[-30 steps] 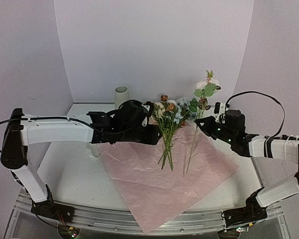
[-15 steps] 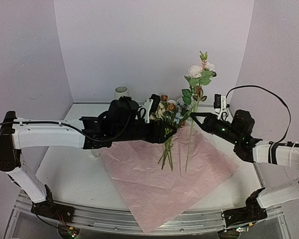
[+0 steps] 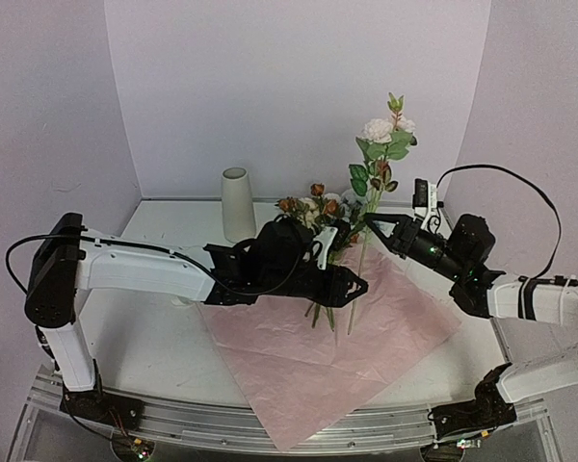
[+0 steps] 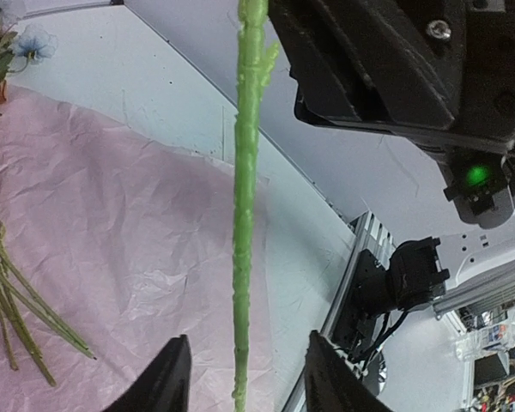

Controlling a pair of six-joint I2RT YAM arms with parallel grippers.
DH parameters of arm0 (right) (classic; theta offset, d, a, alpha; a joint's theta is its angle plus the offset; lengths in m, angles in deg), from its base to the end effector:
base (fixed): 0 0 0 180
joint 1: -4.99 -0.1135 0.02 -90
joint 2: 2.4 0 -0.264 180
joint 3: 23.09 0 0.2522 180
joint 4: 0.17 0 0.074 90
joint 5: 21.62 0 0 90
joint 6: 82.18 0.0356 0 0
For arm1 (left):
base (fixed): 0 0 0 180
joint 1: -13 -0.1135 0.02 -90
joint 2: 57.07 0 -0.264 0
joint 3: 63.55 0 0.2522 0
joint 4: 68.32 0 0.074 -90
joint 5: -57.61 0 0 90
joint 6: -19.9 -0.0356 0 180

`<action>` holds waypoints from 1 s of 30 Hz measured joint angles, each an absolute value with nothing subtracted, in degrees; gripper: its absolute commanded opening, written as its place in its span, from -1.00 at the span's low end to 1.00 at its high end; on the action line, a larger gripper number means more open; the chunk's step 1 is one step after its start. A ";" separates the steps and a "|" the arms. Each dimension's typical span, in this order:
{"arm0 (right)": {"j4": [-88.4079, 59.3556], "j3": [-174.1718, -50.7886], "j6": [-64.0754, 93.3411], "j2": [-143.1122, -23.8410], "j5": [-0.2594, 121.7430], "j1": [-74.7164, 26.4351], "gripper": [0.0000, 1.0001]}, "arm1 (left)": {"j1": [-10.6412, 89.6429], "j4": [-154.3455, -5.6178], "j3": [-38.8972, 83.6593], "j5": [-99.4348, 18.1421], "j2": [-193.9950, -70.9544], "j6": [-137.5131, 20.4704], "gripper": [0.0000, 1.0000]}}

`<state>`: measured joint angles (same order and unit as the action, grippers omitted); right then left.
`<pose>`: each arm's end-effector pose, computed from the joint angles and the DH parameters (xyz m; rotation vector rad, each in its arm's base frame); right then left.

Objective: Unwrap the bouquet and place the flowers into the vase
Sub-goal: Pick up the fake flower from the wrapping paper, then insert the fake flower into the vase.

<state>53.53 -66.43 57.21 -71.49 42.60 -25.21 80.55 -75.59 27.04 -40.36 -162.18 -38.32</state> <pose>0.2054 0.1374 0.3003 -0.2460 1.2385 1.4634 0.1613 -0.4034 0.2646 0.7649 2.0365 -1.2197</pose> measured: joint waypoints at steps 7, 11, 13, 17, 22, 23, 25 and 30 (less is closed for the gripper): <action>55.17 -65.79 58.37 -71.29 42.52 -26.57 -0.16 | 80.90 -75.49 28.27 -40.46 -163.04 -38.33 -1.00; 56.27 -64.01 58.19 -71.26 42.41 -27.93 -0.19 | 80.88 -75.53 28.27 -40.02 -163.04 -38.59 -1.00; 56.46 -62.97 58.14 -71.28 42.30 -28.71 -0.25 | 80.88 -75.54 28.27 -39.81 -163.02 -38.70 -1.00; 57.05 -61.52 57.89 -71.28 42.19 -30.04 -0.69 | 80.88 -75.52 28.27 -39.40 -163.02 -38.80 -1.00; 57.81 -59.11 57.23 -70.90 42.99 -30.72 -1.00 | 80.99 -75.63 28.27 -39.27 -163.02 -38.85 -0.19; 57.63 -58.87 56.93 -70.69 43.09 -30.77 -1.00 | 81.08 -75.75 28.25 -39.39 -163.02 -38.99 0.10; 56.52 -58.74 56.54 -70.08 43.13 -30.86 -1.00 | 81.14 -75.45 28.24 -39.33 -162.96 -39.16 0.42; 54.83 -58.04 53.85 -67.59 43.11 -31.35 -1.00 | 81.18 -74.99 26.69 -38.94 -160.44 -38.65 0.59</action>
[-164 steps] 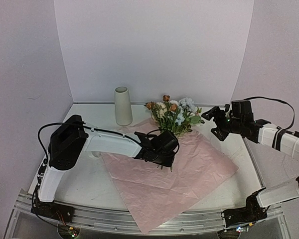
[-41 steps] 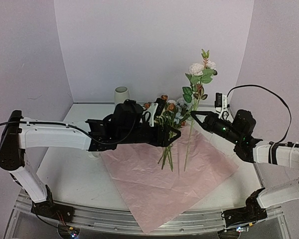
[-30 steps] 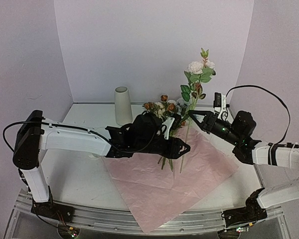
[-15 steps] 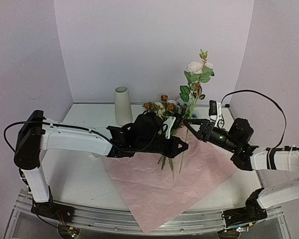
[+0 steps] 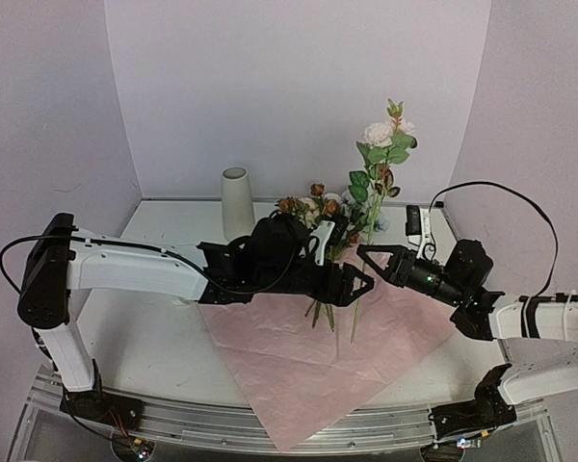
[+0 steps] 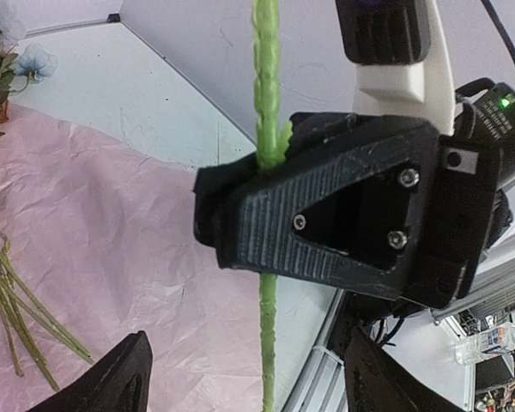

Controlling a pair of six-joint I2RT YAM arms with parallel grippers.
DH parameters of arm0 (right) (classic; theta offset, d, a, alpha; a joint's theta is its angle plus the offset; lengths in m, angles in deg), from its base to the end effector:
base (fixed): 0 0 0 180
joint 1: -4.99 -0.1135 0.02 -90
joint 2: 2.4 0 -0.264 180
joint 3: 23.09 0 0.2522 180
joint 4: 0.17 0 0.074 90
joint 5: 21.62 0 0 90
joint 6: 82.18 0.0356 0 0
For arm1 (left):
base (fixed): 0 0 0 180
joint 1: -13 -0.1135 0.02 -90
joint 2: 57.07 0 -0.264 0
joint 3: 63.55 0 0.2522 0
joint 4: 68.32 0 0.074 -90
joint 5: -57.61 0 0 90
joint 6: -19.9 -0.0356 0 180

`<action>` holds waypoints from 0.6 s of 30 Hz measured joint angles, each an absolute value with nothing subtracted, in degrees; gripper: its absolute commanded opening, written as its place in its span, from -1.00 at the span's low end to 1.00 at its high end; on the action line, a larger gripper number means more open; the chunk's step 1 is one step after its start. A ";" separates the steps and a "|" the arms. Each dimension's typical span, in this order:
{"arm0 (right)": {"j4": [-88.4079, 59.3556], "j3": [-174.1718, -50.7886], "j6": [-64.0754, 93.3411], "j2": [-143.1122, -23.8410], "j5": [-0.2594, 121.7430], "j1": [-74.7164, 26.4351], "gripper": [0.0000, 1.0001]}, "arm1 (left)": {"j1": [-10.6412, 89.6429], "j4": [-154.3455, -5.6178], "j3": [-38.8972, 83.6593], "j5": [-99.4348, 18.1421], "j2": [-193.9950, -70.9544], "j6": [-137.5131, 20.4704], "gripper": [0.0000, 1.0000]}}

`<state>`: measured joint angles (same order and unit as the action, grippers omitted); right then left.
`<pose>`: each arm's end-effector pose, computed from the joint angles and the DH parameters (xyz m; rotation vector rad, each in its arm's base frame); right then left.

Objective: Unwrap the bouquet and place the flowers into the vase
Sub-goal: Insert the fake flower into the vase.

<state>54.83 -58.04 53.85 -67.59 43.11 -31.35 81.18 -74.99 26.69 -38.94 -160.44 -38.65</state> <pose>0.1711 0.1447 0.2706 -0.3307 1.2824 1.4969 0.1559 -0.4003 0.2760 0.7529 1.9959 -1.2231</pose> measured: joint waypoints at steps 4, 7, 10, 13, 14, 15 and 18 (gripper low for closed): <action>54.45 -57.69 51.58 -66.71 42.55 -31.73 -1.00 | 81.29 -74.64 26.02 -37.49 -156.31 -38.60 0.56; 54.02 -57.66 50.67 -66.69 42.13 -32.25 -1.00 | 81.32 -73.65 26.05 -35.75 -153.98 -38.67 0.37; 53.73 -57.66 49.85 -66.67 41.48 -33.02 -1.00 | 81.32 -73.03 27.13 -34.71 -153.42 -38.89 0.24; 53.72 -57.66 49.31 -66.67 40.86 -33.91 -1.00 | 81.32 -73.03 29.53 -34.07 -154.06 -39.12 0.21; 53.71 -57.66 49.23 -66.67 40.75 -34.15 -1.00 | 81.32 -72.99 30.49 -33.89 -154.38 -39.18 0.21; 53.72 -57.66 49.10 -66.66 40.68 -34.37 -1.00 | 81.32 -72.96 31.41 -33.70 -154.70 -39.23 0.20; 53.71 -57.66 48.76 -66.51 40.46 -34.94 -1.00 | 81.22 -72.78 33.07 -32.80 -155.45 -39.17 0.12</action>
<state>53.71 -57.66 48.76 -66.51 40.46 -34.94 81.22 -72.78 33.07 -32.80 -155.45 -39.17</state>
